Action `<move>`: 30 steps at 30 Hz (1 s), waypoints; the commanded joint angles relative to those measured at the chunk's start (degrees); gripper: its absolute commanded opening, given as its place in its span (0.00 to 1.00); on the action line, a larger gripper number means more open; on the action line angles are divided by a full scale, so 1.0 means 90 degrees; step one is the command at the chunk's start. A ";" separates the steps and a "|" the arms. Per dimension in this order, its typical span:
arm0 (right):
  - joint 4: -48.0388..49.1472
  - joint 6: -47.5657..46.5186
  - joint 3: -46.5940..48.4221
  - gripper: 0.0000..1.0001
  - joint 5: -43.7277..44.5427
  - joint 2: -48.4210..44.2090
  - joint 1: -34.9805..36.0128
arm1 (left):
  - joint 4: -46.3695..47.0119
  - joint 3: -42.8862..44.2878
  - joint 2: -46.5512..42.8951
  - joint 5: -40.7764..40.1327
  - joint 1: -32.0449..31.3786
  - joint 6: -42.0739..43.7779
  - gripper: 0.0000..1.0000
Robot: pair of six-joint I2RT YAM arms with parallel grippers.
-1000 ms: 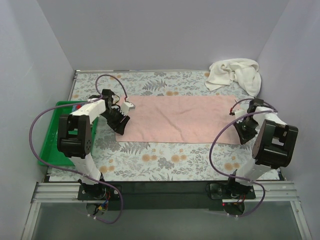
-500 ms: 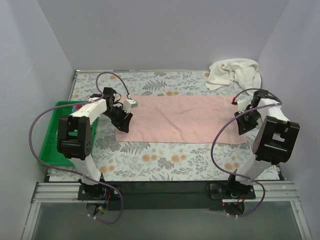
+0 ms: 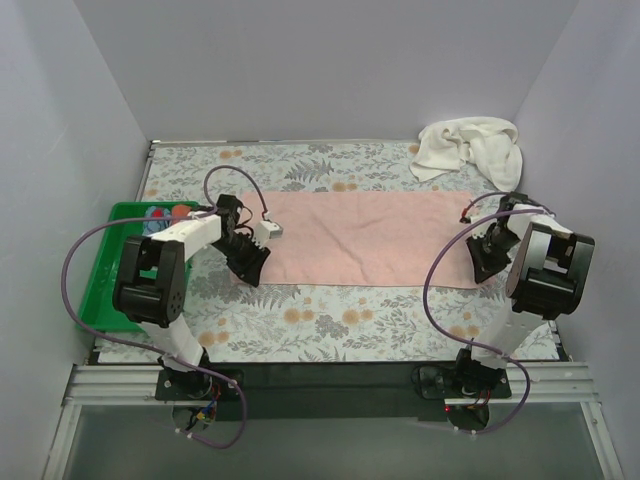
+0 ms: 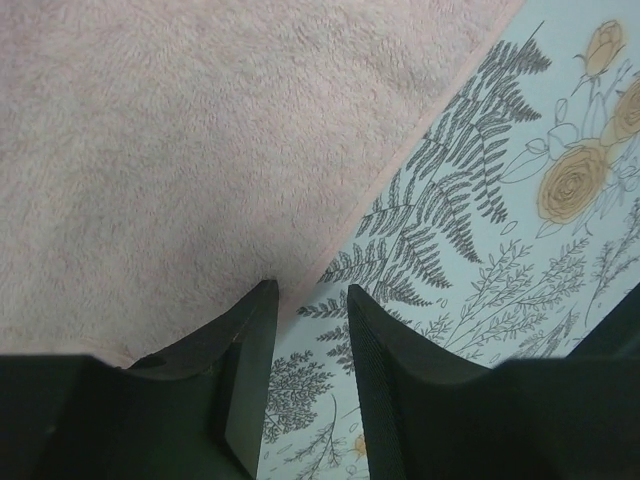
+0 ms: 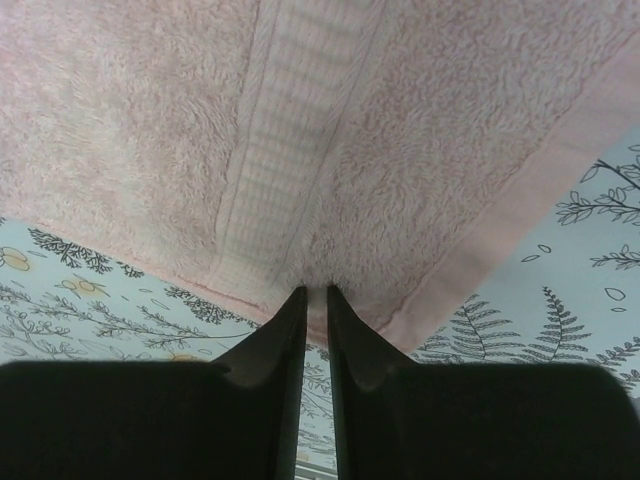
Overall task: Roll the towels
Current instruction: Flatten the towel
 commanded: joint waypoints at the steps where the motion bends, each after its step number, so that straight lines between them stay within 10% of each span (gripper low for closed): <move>1: 0.0639 -0.0227 -0.0357 0.18 0.0927 0.0278 -0.0245 | 0.0161 -0.0333 -0.0415 -0.0903 0.0062 -0.0025 0.32; 8: 0.1069 -0.0560 -0.0425 0.18 0.1253 0.0474 -0.0509 | 0.0131 -0.0793 -0.0582 -0.1550 0.0726 0.0092 0.30; 19: -0.0139 -0.0999 -0.0270 0.34 -0.0777 -0.0404 -0.0138 | -0.0649 0.0065 -0.0768 -0.0047 0.0668 0.0443 0.41; 25: -0.0903 -0.0395 0.1857 0.66 -0.1598 -0.0396 -0.0226 | -0.1148 0.1977 -0.0251 0.0452 0.0678 0.0492 0.61; 30: -0.0883 0.0211 0.4517 0.62 -0.1191 0.0891 -0.0216 | -0.1070 0.3977 0.1103 0.0072 0.0697 0.0424 0.66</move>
